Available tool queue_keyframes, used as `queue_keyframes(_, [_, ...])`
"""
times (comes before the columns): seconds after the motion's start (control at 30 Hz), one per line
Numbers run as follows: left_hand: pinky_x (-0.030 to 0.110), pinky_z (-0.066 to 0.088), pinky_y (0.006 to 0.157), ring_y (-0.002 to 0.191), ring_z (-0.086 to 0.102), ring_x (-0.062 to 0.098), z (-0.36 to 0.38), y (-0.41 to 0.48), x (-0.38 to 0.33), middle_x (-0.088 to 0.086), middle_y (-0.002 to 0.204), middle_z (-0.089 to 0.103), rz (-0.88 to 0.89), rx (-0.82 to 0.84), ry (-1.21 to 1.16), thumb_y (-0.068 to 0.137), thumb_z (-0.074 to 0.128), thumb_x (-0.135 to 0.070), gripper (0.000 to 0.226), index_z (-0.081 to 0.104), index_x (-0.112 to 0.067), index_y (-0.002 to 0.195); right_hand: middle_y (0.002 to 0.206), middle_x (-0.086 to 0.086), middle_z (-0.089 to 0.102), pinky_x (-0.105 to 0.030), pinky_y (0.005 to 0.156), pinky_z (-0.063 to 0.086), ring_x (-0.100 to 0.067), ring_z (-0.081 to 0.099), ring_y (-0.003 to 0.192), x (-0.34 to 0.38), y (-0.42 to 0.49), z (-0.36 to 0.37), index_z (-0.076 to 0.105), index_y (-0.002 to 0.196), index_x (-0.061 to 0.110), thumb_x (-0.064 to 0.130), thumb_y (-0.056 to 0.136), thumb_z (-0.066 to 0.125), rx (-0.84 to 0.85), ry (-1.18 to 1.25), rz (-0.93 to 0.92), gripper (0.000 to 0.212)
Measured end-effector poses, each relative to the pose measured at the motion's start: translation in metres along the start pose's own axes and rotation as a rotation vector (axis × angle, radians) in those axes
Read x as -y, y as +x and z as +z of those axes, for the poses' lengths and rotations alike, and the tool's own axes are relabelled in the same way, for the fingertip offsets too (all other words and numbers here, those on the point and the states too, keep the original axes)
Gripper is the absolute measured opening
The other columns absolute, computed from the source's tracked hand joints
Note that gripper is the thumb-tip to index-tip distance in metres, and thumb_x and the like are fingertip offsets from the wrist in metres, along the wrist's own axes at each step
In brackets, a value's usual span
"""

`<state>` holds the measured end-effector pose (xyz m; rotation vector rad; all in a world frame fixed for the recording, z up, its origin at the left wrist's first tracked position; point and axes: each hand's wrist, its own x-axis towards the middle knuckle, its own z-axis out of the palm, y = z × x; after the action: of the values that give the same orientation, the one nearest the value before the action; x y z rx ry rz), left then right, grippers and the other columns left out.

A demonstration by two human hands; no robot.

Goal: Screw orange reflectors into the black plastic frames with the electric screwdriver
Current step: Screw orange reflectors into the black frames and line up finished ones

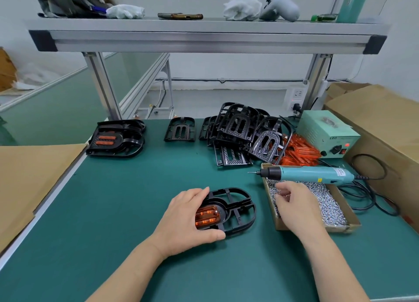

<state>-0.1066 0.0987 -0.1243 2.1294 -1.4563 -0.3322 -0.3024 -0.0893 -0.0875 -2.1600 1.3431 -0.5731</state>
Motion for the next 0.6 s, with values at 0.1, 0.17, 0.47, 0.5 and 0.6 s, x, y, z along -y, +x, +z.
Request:
queue_keyframes(0.1, [0.026, 0.019, 0.118, 0.139, 0.025, 0.005, 0.0, 0.0, -0.002, -0.018, 0.15, 0.032, 0.012, -0.023, 0.006, 0.07, 0.042, -0.088, 0.105, 0.025, -0.03, 0.156, 0.111, -0.009, 0.064, -0.033, 0.089, 0.043, -0.031, 0.061, 0.104, 0.003, -0.001, 0.003, 0.071, 0.12, 0.013, 0.008, 0.091, 0.063, -0.012, -0.156, -0.057, 0.03])
queue_keyframes(0.17, [0.029, 0.017, 0.121, 0.141, 0.025, 0.006, 0.0, -0.001, -0.002, -0.018, 0.15, 0.032, 0.035, -0.056, 0.004, 0.078, 0.035, -0.084, 0.097, 0.025, -0.027, 0.157, 0.113, -0.011, 0.064, -0.034, 0.091, 0.043, -0.033, 0.06, 0.107, 0.004, 0.001, 0.003, 0.072, 0.119, 0.014, 0.009, 0.092, 0.062, 0.022, -0.214, -0.056, 0.03])
queue_keyframes(0.47, [0.038, 0.019, 0.121, 0.138, 0.029, 0.004, 0.002, -0.003, -0.002, -0.021, 0.139, 0.036, 0.122, -0.158, -0.004, 0.09, 0.036, -0.07, 0.078, 0.037, -0.023, 0.152, 0.088, -0.002, 0.066, -0.032, 0.075, 0.041, -0.026, 0.06, 0.088, -0.001, 0.003, 0.002, 0.072, 0.085, 0.017, 0.008, 0.087, 0.068, -0.024, -0.148, -0.069, 0.01])
queue_keyframes(0.5, [0.037, 0.02, 0.121, 0.138, 0.029, 0.004, 0.002, -0.004, -0.001, -0.02, 0.14, 0.038, 0.124, -0.167, -0.013, 0.091, 0.037, -0.069, 0.077, 0.038, -0.023, 0.152, 0.085, 0.0, 0.065, -0.031, 0.073, 0.039, -0.024, 0.059, 0.084, -0.003, 0.003, 0.003, 0.071, 0.082, 0.018, 0.008, 0.086, 0.07, -0.038, -0.133, -0.07, 0.01])
queue_keyframes(0.6, [0.039, 0.024, 0.119, 0.139, 0.031, 0.008, 0.002, -0.005, -0.001, -0.015, 0.141, 0.043, 0.125, -0.206, -0.052, 0.092, 0.04, -0.064, 0.071, 0.043, -0.021, 0.149, 0.079, 0.002, 0.065, -0.03, 0.07, 0.037, -0.022, 0.056, 0.078, -0.007, 0.004, 0.004, 0.069, 0.076, 0.017, 0.011, 0.087, 0.072, -0.089, -0.092, -0.077, 0.013])
